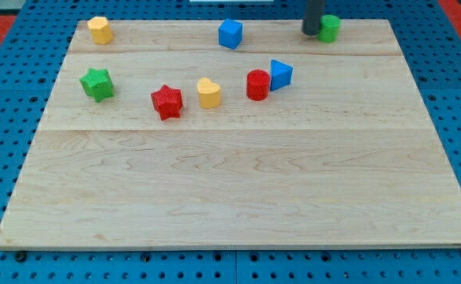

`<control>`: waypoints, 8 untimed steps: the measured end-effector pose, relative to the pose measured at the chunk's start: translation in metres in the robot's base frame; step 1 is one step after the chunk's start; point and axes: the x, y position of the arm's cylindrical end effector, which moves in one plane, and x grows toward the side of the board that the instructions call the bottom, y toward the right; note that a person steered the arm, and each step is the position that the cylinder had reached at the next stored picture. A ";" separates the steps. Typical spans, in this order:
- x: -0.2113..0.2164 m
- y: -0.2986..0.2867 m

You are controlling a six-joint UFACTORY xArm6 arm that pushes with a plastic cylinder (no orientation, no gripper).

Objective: Push the yellow heart closer to the red star

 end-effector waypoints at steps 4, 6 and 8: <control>0.000 -0.065; 0.070 -0.086; 0.136 -0.143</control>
